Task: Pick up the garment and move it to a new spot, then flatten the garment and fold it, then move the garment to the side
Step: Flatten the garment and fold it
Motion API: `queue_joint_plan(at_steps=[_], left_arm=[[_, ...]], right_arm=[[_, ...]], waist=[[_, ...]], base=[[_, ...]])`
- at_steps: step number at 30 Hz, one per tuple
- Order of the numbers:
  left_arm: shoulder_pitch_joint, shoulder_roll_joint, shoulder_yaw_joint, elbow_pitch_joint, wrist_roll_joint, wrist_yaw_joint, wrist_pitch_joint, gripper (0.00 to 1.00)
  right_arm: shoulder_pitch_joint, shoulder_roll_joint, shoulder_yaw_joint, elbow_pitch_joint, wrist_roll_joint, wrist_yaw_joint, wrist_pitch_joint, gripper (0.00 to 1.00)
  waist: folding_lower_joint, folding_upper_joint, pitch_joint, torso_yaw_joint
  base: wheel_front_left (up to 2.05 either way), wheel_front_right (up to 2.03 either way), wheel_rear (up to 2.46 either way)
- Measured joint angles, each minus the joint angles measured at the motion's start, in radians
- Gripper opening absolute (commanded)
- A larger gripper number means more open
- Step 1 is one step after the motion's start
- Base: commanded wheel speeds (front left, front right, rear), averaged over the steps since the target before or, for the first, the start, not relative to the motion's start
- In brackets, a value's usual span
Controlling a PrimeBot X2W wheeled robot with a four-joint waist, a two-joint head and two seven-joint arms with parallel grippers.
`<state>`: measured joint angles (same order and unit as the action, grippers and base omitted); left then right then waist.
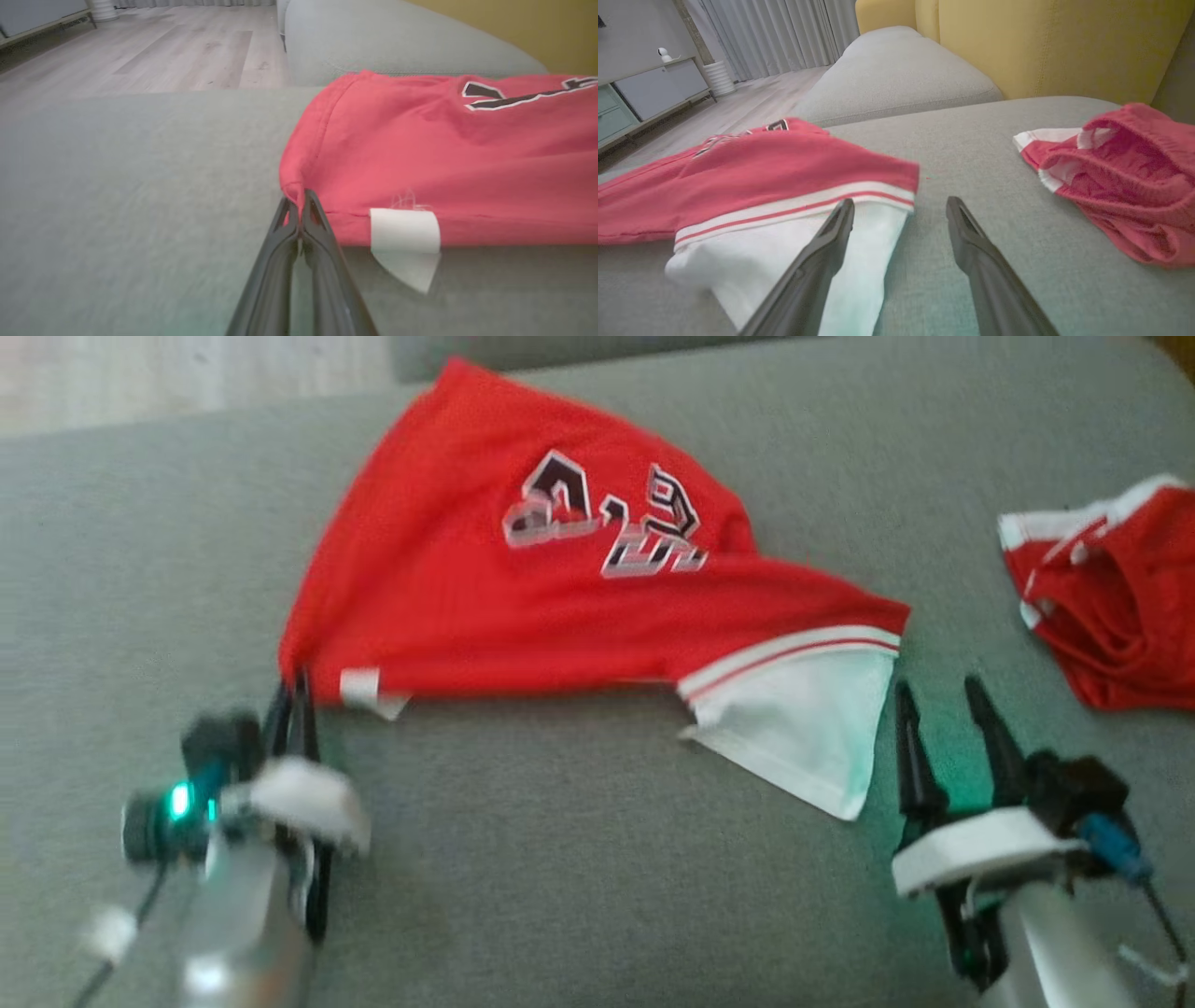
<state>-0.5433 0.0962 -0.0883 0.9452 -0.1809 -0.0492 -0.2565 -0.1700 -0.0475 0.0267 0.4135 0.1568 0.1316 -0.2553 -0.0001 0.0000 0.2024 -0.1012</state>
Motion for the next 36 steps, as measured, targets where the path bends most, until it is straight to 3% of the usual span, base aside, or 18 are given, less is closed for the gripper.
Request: queue_joint_plan(at_steps=[7,8,9,10,14,22,31,36], left_arm=[[0.223,-0.014,0.025,-0.094,0.000,0.029,0.000,0.00],[0.242,-0.017,0.027,-0.110,0.000,0.033,0.000,0.28],[0.256,-0.019,0.028,-0.126,0.001,0.040,0.000,0.97],[0.270,-0.020,0.030,-0.147,0.005,0.048,0.000,1.00],[0.340,-0.021,0.055,-0.310,0.054,0.092,0.000,1.00],[0.503,-0.021,0.026,-0.444,0.131,0.093,0.000,1.00],[0.552,-0.023,0.023,-0.485,0.138,0.102,0.000,1.00],[0.552,-0.025,0.020,-0.484,0.138,0.101,0.000,1.00]], right_arm=[[0.072,0.000,0.026,0.039,0.021,0.000,0.000,1.00],[0.073,0.000,0.032,0.039,0.021,0.000,0.000,1.00],[0.073,0.000,0.037,0.039,0.021,0.000,0.000,1.00],[0.073,0.000,0.042,0.037,0.021,0.000,0.000,1.00],[0.073,0.000,0.072,0.005,0.019,0.000,0.000,1.00],[0.097,0.000,0.093,0.000,-0.013,0.000,0.000,1.00],[0.130,0.000,0.089,0.019,-0.016,0.000,0.000,1.00],[0.137,0.000,0.092,0.101,-0.013,0.000,0.000,1.00]], waist=[[-0.0002,0.0000,-0.094,0.055],[-0.0002,0.0000,-0.105,0.062],[-0.0002,0.0000,-0.116,0.068],[-0.0002,0.0000,-0.126,0.073],[-0.0002,0.0000,-0.163,0.085],[-0.0001,0.0000,-0.188,0.082],[0.0000,0.0000,-0.198,0.085],[0.0001,0.0000,-0.190,0.088]], base=[[0.00,0.00,0.00],[0.00,0.00,0.00],[0.00,0.00,0.00],[0.00,0.00,0.00],[0.00,0.00,0.00],[0.00,0.00,0.00],[0.00,0.00,0.00],[0.00,0.00,0.00]])
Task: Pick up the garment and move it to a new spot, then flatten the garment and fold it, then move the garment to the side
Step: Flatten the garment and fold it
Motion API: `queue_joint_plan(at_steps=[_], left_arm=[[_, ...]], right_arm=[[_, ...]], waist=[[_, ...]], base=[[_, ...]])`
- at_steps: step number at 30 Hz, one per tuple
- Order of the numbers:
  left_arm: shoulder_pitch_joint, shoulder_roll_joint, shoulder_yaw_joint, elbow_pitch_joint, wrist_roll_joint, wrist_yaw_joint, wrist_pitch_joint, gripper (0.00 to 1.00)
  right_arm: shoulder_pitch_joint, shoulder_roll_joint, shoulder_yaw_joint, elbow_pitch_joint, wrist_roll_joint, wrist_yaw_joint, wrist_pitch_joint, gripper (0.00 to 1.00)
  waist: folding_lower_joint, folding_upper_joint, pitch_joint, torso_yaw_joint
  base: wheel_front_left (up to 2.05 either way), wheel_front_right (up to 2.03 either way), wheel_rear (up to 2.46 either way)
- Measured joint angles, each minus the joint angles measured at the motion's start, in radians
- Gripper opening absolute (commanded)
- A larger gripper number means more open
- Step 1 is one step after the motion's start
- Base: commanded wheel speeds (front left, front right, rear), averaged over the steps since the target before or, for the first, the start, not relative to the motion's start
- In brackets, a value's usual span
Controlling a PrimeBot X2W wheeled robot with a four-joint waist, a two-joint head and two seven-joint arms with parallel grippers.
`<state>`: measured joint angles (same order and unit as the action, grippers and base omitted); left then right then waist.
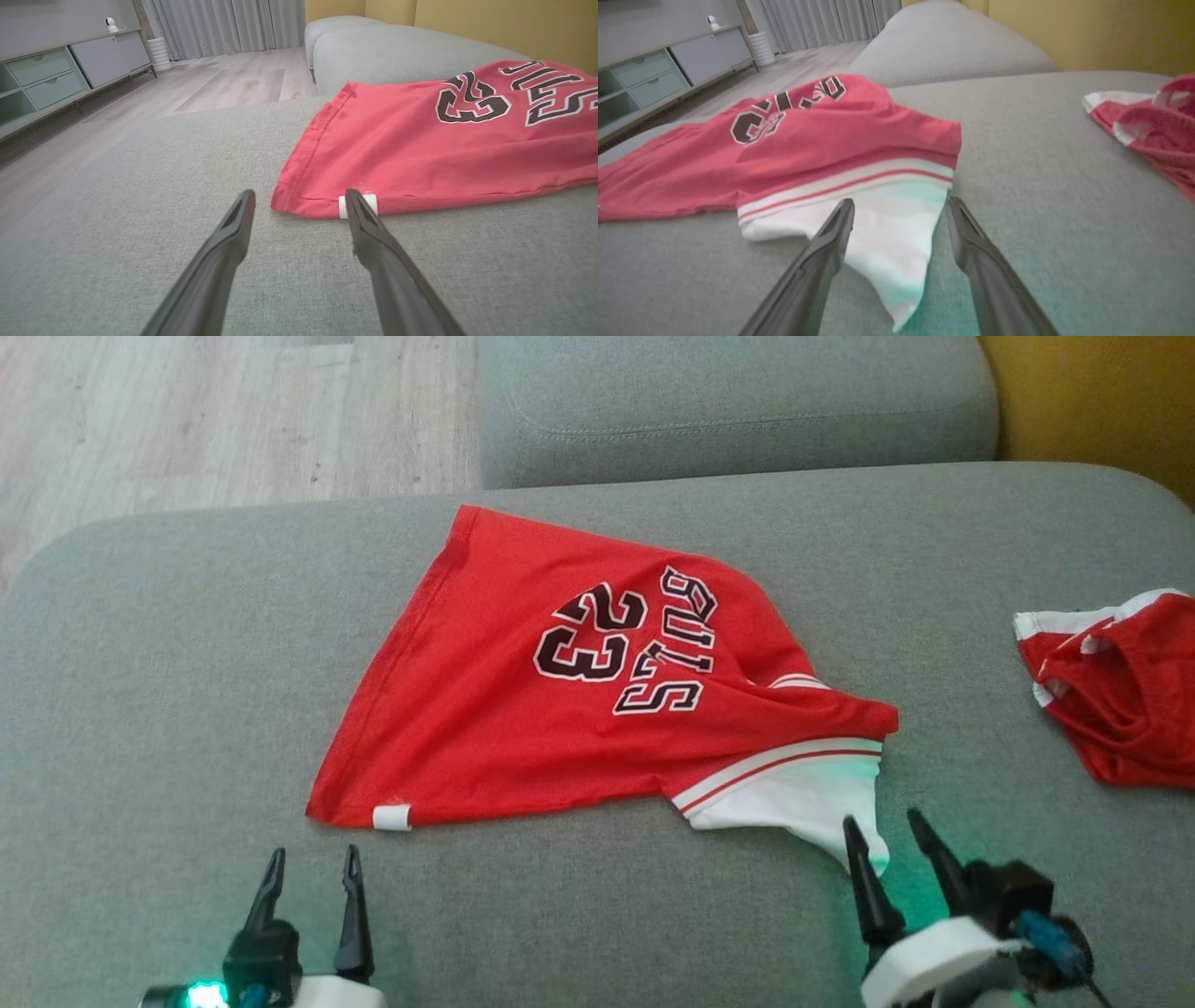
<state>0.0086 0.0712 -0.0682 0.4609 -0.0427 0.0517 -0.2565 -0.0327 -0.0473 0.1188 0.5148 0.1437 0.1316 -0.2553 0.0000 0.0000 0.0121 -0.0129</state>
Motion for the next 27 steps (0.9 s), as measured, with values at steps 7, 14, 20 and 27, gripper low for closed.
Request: queue_joint_plan(at_steps=[7,14,20,27], left_arm=[[0.000,-0.013,-0.024,0.001,0.000,-0.012,0.000,1.00],[0.000,-0.015,-0.027,0.005,0.000,-0.018,0.000,1.00],[-0.002,-0.015,-0.027,0.007,0.000,-0.027,0.000,1.00],[-0.005,-0.016,-0.026,0.020,0.000,-0.042,0.000,1.00]], right_arm=[[0.043,0.000,-0.005,0.033,0.001,0.000,0.000,1.00],[0.047,0.000,0.005,0.066,0.005,0.000,0.000,1.00],[0.041,0.000,0.007,0.088,0.005,0.000,0.000,1.00],[0.002,0.000,0.009,0.098,0.005,0.000,0.000,0.00]], waist=[[0.0000,0.0000,0.021,0.010],[0.0000,0.0000,0.031,0.015],[0.0000,0.0000,0.038,0.022],[0.0000,0.0000,0.054,0.026]], base=[[0.00,0.00,0.00],[0.00,0.00,0.00],[0.00,0.00,0.00],[0.00,0.00,0.00]])
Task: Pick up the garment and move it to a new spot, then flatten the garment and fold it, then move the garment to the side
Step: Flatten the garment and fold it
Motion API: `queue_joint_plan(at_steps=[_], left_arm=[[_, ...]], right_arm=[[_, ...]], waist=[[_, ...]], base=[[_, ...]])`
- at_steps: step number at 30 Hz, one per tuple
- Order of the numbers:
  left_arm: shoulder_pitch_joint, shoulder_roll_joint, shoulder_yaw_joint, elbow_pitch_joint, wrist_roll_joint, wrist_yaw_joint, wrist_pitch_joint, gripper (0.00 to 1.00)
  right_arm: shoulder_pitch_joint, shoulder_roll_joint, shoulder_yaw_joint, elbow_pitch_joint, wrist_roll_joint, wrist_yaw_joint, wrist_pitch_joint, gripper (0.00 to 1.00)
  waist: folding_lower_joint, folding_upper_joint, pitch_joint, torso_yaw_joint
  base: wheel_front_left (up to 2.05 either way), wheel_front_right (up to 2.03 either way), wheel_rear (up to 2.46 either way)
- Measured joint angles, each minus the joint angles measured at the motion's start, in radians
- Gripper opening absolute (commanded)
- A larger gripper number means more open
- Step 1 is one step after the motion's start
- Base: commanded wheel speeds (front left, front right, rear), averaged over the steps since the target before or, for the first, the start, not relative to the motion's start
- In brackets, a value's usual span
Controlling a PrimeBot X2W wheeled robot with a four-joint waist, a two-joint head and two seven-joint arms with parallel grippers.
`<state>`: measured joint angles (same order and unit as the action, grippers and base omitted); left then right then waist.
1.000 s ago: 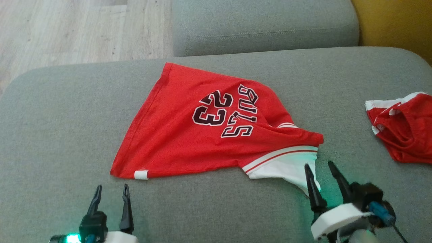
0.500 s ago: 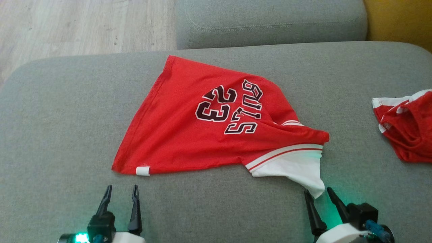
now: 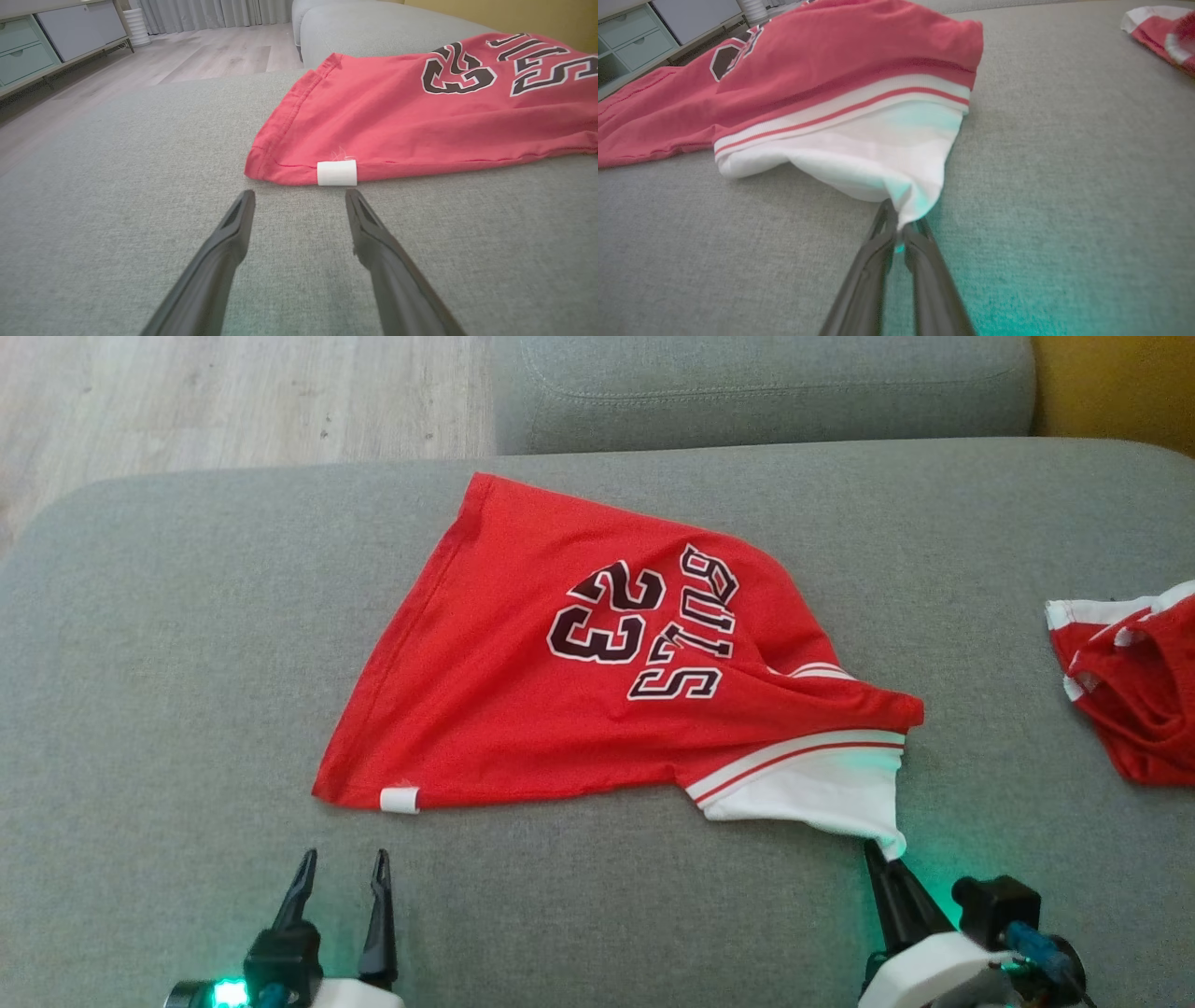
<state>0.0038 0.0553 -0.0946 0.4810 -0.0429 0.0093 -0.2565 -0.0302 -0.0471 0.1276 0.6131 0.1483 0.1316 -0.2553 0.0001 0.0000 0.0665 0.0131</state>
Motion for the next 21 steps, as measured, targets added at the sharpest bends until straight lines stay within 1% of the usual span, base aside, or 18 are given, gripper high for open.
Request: queue_joint_plan(at_steps=[7,12,16,21], left_arm=[[-0.039,-0.001,0.033,0.014,-0.021,-0.020,0.000,1.00],[-0.086,-0.002,0.062,0.038,-0.045,-0.054,0.000,1.00],[-0.109,-0.004,0.073,0.066,-0.055,-0.069,0.000,1.00],[-0.119,-0.006,0.097,0.078,-0.056,-0.071,0.000,1.00]], right_arm=[[-0.002,0.000,-0.015,-0.052,-0.012,0.000,0.000,0.00],[0.003,-0.002,-0.035,-0.101,-0.037,0.000,0.000,0.00],[0.007,-0.031,-0.028,-0.134,-0.032,0.000,0.000,0.00],[0.022,-0.071,-0.016,-0.156,-0.012,0.000,0.000,0.00]], waist=[[0.0000,0.0000,0.016,-0.016],[0.0000,0.0000,0.036,-0.039],[0.0000,0.0000,0.048,-0.061],[0.0000,0.0000,0.056,-0.079]], base=[[0.00,0.00,0.00],[0.00,0.00,0.00],[0.00,0.00,0.00],[0.00,0.00,0.00]])
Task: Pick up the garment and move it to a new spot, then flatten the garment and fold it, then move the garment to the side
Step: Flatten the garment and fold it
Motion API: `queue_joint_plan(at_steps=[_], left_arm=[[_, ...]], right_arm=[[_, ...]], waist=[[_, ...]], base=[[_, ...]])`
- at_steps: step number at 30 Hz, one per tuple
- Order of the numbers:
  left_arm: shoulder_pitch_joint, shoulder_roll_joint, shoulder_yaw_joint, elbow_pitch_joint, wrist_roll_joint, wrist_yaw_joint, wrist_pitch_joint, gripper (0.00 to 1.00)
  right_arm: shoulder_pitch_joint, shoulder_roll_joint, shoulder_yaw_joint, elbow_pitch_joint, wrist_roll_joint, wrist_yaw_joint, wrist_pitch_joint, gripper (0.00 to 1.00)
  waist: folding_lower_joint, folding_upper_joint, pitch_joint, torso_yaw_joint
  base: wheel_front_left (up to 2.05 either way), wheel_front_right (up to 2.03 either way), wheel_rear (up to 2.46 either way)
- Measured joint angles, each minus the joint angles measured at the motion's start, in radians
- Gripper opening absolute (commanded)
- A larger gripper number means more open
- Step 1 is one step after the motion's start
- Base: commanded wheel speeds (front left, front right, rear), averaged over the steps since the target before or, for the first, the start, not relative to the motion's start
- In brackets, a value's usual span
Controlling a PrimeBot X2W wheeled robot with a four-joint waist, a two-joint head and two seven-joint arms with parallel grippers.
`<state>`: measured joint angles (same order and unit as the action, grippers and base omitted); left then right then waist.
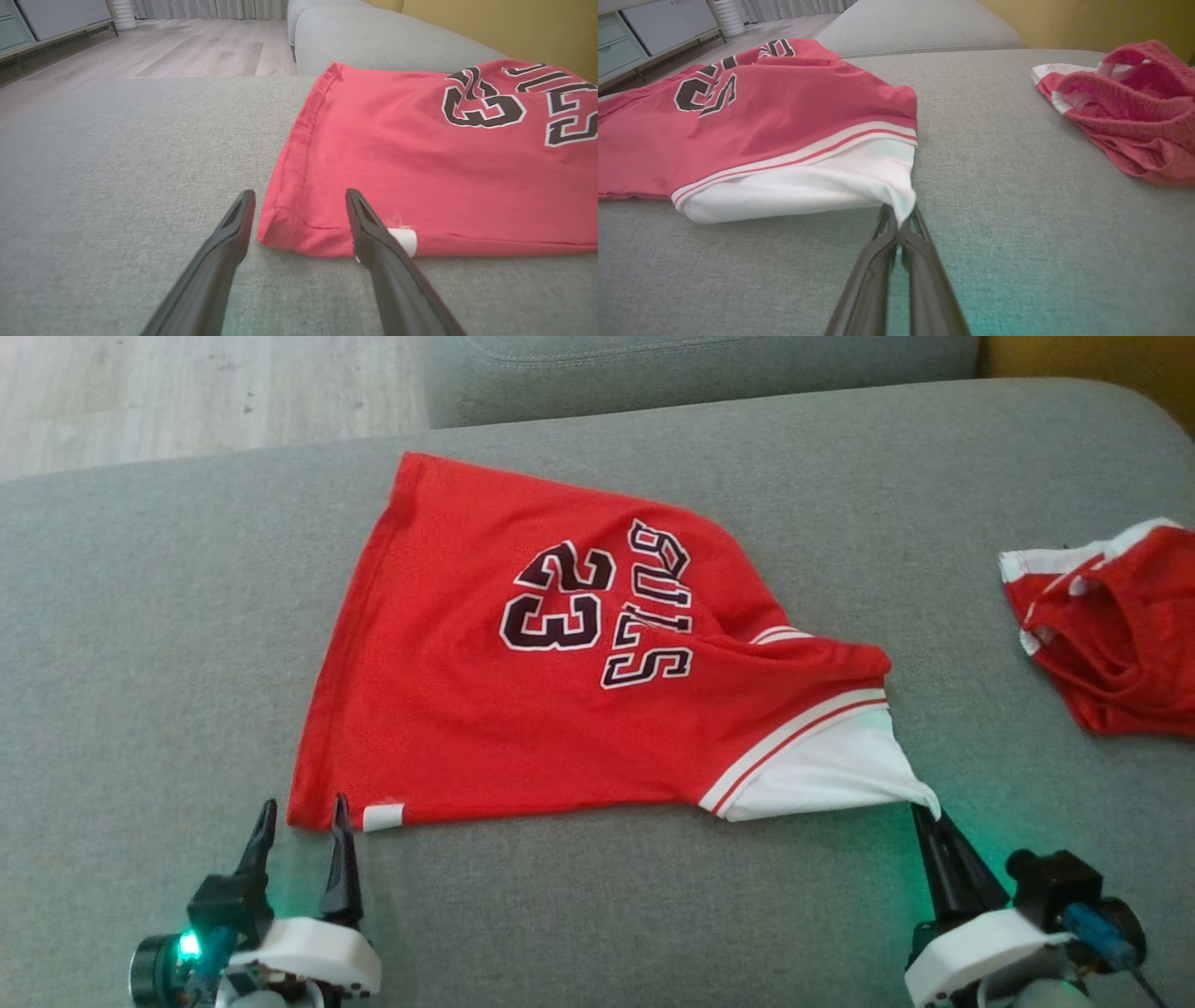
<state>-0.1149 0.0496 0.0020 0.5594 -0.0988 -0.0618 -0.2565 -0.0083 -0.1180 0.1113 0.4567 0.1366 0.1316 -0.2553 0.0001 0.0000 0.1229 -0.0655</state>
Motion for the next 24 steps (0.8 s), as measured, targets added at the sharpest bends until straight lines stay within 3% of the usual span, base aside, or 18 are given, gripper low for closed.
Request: queue_joint_plan(at_steps=[18,19,20,24], left_arm=[[-0.094,-0.004,0.003,0.117,-0.040,-0.044,0.000,1.00],[-0.098,-0.004,0.003,0.126,-0.040,-0.044,0.000,0.38],[-0.101,-0.005,0.003,0.134,-0.040,-0.045,0.000,0.00],[-0.104,-0.006,0.005,0.123,-0.041,-0.054,0.000,0.00]], right_arm=[[-0.003,-0.021,0.019,-0.030,0.031,0.000,0.000,0.00],[-0.003,-0.021,0.019,-0.031,0.031,0.000,0.000,0.00],[-0.004,-0.020,0.018,-0.034,0.031,0.000,0.000,0.00],[-0.013,-0.018,0.035,-0.073,0.078,0.000,0.000,0.00]], waist=[[0.0000,0.0000,0.047,-0.024],[0.0000,0.0000,0.048,-0.024],[0.0000,0.0000,0.049,-0.025],[-0.0001,0.0000,0.035,-0.025]], base=[[0.00,0.00,0.00],[0.00,0.00,0.00],[0.00,0.00,0.00],[0.00,0.00,0.00]])
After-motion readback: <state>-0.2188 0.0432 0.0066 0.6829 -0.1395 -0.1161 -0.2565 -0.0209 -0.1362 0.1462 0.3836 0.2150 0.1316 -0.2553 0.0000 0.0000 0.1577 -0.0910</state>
